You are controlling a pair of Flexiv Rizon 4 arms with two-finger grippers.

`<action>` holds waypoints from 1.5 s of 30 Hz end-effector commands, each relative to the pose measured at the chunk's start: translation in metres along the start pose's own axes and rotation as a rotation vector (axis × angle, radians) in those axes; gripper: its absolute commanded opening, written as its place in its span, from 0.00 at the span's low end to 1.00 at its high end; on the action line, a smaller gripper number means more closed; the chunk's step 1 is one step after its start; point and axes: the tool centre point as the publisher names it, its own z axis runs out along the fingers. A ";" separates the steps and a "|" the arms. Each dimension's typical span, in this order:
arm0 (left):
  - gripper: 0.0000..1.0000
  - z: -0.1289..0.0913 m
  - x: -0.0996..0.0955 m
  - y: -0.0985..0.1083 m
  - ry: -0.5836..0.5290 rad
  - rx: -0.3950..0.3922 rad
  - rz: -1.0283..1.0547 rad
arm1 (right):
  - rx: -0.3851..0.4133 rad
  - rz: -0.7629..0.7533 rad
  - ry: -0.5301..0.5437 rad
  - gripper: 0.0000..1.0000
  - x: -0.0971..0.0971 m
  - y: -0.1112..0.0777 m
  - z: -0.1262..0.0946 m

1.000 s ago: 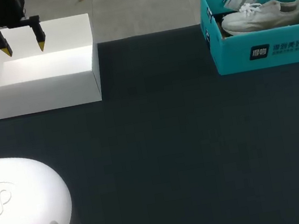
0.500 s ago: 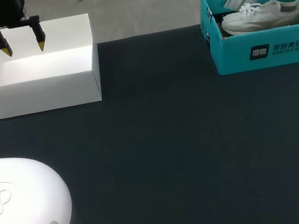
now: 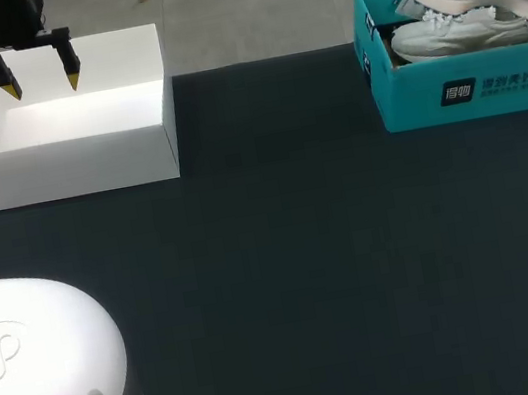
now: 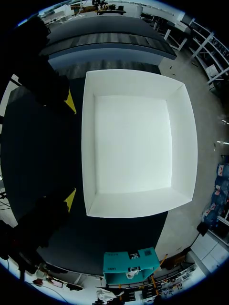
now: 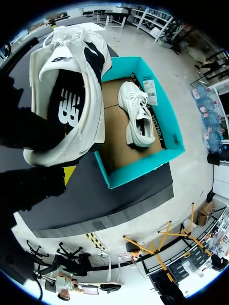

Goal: Take the shoe out of the shoebox, open the shoe tongue, remove and reinsert the insole, then place the shoe into the shoebox

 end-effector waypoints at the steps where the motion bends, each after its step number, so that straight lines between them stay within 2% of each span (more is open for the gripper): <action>1: 1.00 0.000 0.000 0.000 0.000 0.000 0.000 | -0.093 0.005 -0.018 0.00 0.015 -0.077 0.000; 6: 1.00 0.000 0.000 0.000 0.000 0.000 0.000 | -0.097 -0.005 -0.055 0.00 0.035 -0.131 -0.001; 17: 1.00 0.000 0.000 0.000 0.000 0.000 0.000 | -0.084 -0.090 -0.040 0.00 0.075 -0.249 -0.010; 23: 1.00 0.000 0.000 0.000 0.000 0.000 0.000 | -0.084 -0.128 -0.053 0.00 0.093 -0.300 -0.007; 28: 1.00 0.000 0.000 0.000 0.000 0.000 0.000 | -0.066 -0.168 -0.078 0.00 0.107 -0.331 0.005; 32: 1.00 0.000 0.000 0.000 0.000 0.000 0.000 | -0.060 -0.210 -0.090 0.00 0.118 -0.348 0.016; 37: 1.00 0.000 0.000 0.000 0.000 0.000 0.000 | -0.084 -0.321 -0.088 0.00 0.132 -0.361 0.025; 45: 1.00 0.000 0.000 0.000 0.000 0.000 0.000 | -0.058 -0.349 -0.157 0.00 0.153 -0.373 0.049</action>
